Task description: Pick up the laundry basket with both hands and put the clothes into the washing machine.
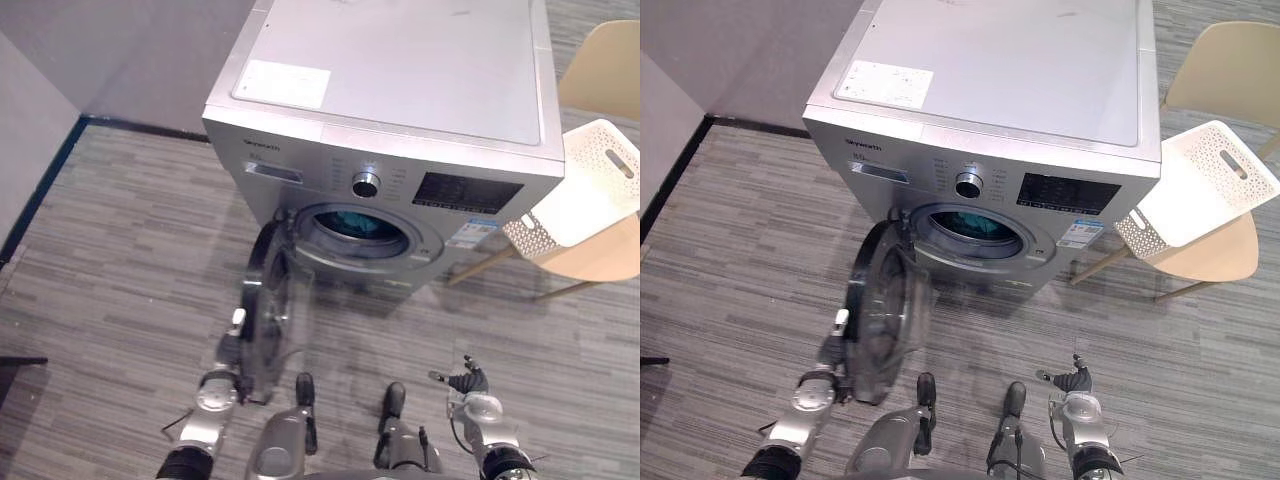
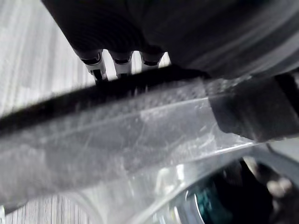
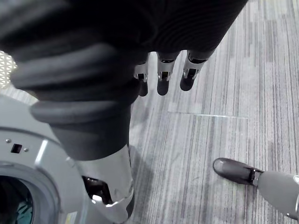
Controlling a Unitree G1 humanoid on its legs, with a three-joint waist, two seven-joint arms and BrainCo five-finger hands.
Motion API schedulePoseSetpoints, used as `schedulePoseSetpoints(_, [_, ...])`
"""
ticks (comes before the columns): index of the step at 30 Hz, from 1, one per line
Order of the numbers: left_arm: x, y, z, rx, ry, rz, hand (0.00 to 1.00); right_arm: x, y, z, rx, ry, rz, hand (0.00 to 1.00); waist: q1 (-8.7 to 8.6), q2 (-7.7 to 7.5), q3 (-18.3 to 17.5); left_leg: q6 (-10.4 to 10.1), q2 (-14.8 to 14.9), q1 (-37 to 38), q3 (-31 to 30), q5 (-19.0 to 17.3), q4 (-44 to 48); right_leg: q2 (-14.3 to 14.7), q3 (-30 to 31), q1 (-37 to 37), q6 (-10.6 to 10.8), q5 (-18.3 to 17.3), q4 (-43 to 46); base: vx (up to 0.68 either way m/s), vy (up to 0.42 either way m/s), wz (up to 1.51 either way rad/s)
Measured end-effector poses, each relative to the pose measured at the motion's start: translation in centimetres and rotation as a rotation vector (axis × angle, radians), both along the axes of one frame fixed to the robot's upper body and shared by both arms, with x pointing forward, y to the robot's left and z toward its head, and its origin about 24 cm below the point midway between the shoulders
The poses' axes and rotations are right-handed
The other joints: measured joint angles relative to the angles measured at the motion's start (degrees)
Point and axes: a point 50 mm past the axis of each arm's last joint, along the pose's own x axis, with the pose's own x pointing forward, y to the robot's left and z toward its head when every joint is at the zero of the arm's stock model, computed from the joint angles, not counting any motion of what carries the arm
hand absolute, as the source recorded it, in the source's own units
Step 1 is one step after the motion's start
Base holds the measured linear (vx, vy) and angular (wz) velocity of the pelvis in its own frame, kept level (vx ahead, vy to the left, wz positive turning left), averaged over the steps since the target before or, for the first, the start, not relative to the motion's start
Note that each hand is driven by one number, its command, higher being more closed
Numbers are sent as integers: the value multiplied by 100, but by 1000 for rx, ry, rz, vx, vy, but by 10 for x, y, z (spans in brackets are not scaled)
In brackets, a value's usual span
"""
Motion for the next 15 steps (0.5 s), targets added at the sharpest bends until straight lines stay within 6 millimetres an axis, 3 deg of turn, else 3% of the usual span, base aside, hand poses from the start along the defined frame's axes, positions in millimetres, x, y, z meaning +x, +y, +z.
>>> schedulePoseSetpoints(2, [30, -22, 25, -6, -103, -75, 0, -1, -3, 0, -19, 5, -9, 0, -220, 143, 88, 0, -7, -150, 247, 2, -9, 10, 293, -330, -53, 105, 26, -57, 16, -50])
schedulePoseSetpoints(3, [33, -24, 29, -6, -115, -81, 0, -1, -3, 0, -21, 5, -11, 0, -242, 160, 98, 0, -7, -170, 278, 2, -8, 10, 315, -360, -53, 118, 21, -22, 4, -50])
schedulePoseSetpoints(5, [72, -38, 68, 13, -252, -117, 0, 0, -5, 1, -29, 6, -9, 0, -407, 222, 184, 35, 4, -389, 545, 23, 42, 27, 611, -656, 63, 376, -113, 1, -15, -55])
schedulePoseSetpoints(6, [82, -41, 79, 23, -288, -124, 0, 0, -6, 2, -31, 3, -11, 0, -472, 233, 199, 36, 5, -458, 590, 24, 47, 27, 649, -719, 75, 428, -172, 5, -40, -54])
schedulePoseSetpoints(8, [128, -43, 136, 105, -430, -132, 0, 9, -6, 11, -47, -50, -13, 0, -624, 169, 499, 33, 31, -595, 844, 18, 67, 59, 906, -918, 63, 617, -329, -14, -41, -50])
schedulePoseSetpoints(9, [141, -41, 155, 134, -470, -130, 0, 12, -6, 14, -55, -71, -14, 0, -636, 128, 553, 30, 48, -686, 935, 5, 97, 77, 987, -1053, 34, 650, -332, -42, -38, -55])
schedulePoseSetpoints(10, [162, -31, 197, 206, -547, -110, 0, 19, -5, 22, -63, -113, -4, 0, -685, 43, 638, 46, 97, -927, 1081, -20, 187, 109, 1137, -1317, 12, 698, -349, -29, -26, -45])
schedulePoseSetpoints(12, [171, -34, 215, 303, -549, -198, 0, 28, -3, 33, -71, -178, 2, 0, -793, -1, 669, 73, 173, -1311, 1233, -36, 326, 120, 1288, -1700, 30, 823, -390, -47, -46, -42])
schedulePoseSetpoints(15, [178, -38, 245, 313, -601, -207, 0, 38, 11, 49, -51, -292, 2, 0, -759, -112, 787, 57, 549, -1901, 1474, -290, 1035, 307, 1512, -2111, 131, 942, -463, -52, -59, -43])
